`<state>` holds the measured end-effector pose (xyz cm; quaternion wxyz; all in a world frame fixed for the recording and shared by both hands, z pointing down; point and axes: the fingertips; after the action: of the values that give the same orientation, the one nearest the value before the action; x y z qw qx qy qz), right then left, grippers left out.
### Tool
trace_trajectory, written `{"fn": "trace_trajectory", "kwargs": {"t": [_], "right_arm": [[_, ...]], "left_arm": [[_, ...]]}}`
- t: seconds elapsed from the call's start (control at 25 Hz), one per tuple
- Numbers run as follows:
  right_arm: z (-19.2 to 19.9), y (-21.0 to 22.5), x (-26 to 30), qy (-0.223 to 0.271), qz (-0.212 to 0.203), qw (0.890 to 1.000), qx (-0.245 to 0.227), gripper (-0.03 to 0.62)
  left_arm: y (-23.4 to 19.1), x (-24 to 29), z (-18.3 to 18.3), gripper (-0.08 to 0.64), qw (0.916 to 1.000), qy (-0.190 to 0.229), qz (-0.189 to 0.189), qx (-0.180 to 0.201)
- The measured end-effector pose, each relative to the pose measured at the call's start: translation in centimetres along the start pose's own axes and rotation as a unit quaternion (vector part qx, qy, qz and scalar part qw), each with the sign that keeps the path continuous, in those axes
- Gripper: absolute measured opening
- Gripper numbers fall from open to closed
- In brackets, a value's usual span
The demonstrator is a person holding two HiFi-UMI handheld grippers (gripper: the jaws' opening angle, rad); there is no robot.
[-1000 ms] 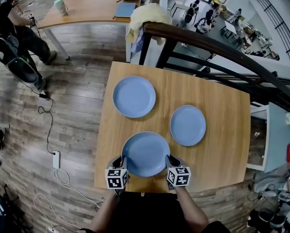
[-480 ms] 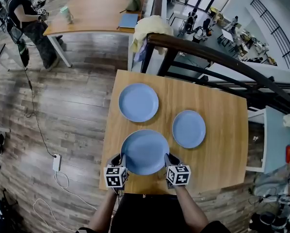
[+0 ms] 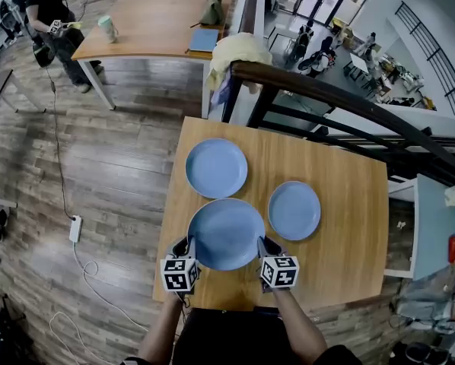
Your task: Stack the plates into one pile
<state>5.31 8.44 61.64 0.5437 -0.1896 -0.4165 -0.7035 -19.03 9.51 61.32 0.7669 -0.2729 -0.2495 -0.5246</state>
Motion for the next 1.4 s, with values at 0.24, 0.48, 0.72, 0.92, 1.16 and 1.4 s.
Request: {"fn": "trace_trajectory", "kwargs": {"t": [0.24, 0.48, 0.72, 0.92, 1.16, 1.4], "right_arm": [[-2.0, 0.1, 1.4, 0.007, -0.012, 1.000, -0.004, 0.057], [-4.4, 0.1, 3.4, 0.012, -0.018, 1.000, -0.004, 0.057], [-6.4, 0.0, 5.5, 0.014, -0.019, 1.000, -0.005, 0.055], [-7.9, -0.2, 7.3, 0.015, -0.020, 1.000, -0.012, 0.054], [-10.0, -0.7, 10.1, 0.017, -0.020, 1.000, -0.011, 0.054], [-12.2, -0.9, 12.5, 0.022, -0.019, 0.999, -0.012, 0.052]], "left_arm": [[-0.5, 1.2, -1.4, 0.046, 0.9999, 0.005, -0.015, 0.001], [-1.6, 3.1, -3.2, 0.046, 0.9997, 0.010, -0.023, -0.002], [-2.8, 4.8, -4.6, 0.046, 0.9995, 0.014, -0.029, -0.007], [-4.0, 6.3, -5.7, 0.046, 0.9993, 0.015, -0.033, -0.009], [-6.0, 8.5, -7.3, 0.046, 0.9989, 0.019, -0.039, -0.016], [-7.4, 10.4, -8.7, 0.044, 0.9983, 0.028, -0.044, -0.026]]}}
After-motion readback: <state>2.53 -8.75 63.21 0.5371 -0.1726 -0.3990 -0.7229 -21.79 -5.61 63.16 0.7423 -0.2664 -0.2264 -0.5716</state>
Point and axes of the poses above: the fingertips, and each gripper's own axes: x forward along the fingers, y to its right, z out of its underside, and after that the axes turned 14 degrees about x, right-handed
